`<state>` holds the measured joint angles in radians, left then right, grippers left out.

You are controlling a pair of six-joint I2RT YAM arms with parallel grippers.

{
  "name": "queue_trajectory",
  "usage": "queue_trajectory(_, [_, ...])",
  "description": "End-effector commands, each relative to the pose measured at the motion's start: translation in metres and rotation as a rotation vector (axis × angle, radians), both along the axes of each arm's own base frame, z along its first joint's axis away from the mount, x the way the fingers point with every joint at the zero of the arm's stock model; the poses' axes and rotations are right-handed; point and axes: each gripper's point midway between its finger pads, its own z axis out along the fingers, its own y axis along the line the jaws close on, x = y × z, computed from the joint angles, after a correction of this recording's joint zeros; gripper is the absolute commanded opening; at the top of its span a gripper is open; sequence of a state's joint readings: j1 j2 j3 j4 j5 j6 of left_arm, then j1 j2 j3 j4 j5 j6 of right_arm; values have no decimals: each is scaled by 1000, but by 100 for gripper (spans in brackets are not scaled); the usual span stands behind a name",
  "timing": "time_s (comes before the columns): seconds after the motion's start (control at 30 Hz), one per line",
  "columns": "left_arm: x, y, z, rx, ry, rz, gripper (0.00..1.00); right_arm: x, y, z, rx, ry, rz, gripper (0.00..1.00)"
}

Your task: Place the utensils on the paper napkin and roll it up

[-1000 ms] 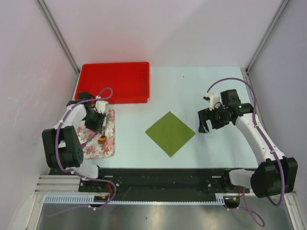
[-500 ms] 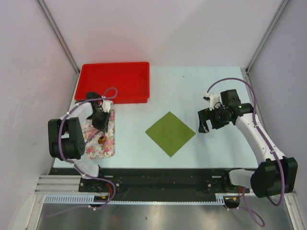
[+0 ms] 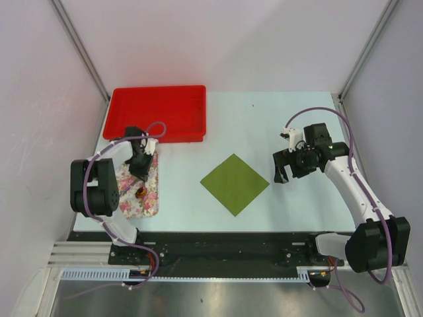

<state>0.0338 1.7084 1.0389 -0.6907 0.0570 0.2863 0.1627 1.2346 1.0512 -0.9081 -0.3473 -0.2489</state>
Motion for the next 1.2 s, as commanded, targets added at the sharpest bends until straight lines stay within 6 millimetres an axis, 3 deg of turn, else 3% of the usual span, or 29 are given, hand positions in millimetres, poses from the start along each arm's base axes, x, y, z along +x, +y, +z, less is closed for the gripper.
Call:
queue_trajectory(0.0, [-2,2,-10,29,12,26,10,4,-1,14,-12,-40,27,100])
queue_trajectory(0.07, [-2,2,-4,29,23,29,0,-2,-6,14,-50,-15,63,100])
queue_trajectory(0.23, [-3,-1,33,22,-14,2,0,-2,-24,31,-91,-63,103,100])
queue_trajectory(0.37, [-4,-2,74,34,-91,-53,0,-5,-22,63,-18,-94,119,100])
queue_trajectory(0.57, [-15,-32,138,111,-259,-367,0,-11,-5,100,92,-162,180,100])
queue_trajectory(0.67, [-31,-58,159,204,-327,-645,0,-17,5,125,140,-201,232,100])
queue_trajectory(0.7, [-41,-76,174,233,-394,-795,0,-18,9,129,157,-197,250,100])
queue_trajectory(0.77, [-60,-107,186,229,-462,-994,0,-26,21,145,216,-200,304,100])
queue_trajectory(0.83, [-75,-123,201,238,-547,-1155,0,-35,38,154,290,-182,359,100])
queue_trajectory(0.87, [-87,-142,204,225,-578,-1269,0,-39,45,155,324,-159,355,100])
queue_trajectory(0.93, [-97,-155,212,273,-630,-1407,0,-46,67,152,404,-124,396,100])
queue_trajectory(0.97, [-110,-173,213,273,-653,-1521,0,-50,75,152,447,-78,379,100])
queue_trajectory(1.03, [-117,-185,214,336,-675,-1650,0,-58,101,154,503,-51,444,100])
queue_trajectory(1.17, [-141,-225,219,393,-767,-1915,0,-63,128,148,583,26,439,100])
